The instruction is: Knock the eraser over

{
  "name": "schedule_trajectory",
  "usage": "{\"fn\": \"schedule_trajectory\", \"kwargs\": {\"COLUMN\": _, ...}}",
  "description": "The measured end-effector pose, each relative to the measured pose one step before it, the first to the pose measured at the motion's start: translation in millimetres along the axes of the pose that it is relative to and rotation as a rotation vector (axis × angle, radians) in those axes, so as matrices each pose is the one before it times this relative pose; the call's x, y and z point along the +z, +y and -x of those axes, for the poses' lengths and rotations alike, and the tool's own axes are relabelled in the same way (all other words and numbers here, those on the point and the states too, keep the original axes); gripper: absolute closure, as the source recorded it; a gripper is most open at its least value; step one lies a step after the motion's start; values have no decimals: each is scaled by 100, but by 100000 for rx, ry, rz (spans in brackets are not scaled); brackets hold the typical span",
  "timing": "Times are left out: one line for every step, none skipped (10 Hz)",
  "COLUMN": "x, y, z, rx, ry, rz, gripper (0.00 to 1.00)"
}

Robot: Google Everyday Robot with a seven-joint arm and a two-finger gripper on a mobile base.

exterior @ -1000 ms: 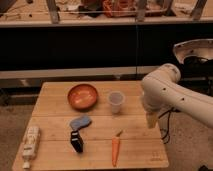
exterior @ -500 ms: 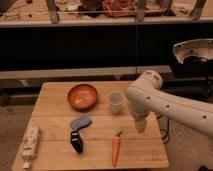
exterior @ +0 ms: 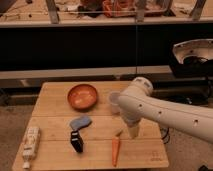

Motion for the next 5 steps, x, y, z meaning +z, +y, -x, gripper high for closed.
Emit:
{"fn": "schedule_trajectory", "kwargs": {"x": 246, "y": 252, "z": 446, "rx": -1335, "ry": -809, "rz": 245, "gripper": 20}}
{"fn": "schedule_trajectory", "kwargs": {"x": 242, "y": 109, "z": 366, "rx": -1139, "ry": -821, "rz": 17, "gripper": 20}}
{"fn": "schedule_trajectory", "kwargs": {"x": 238, "y": 36, "z": 539, "rx": -895, "ry": -862, "rz": 130, "gripper": 20}}
{"fn": "schedule_trajectory", "kwargs": {"x": 343, "y": -131, "z": 1242, "rx": -1738, "ry": -1352, "rz": -112, "gripper": 20}}
{"fn": "schedule_trajectory", "kwargs": {"x": 192, "y": 144, "z": 470, "rx": -620, "ry": -717, "rz": 250, "gripper": 20}}
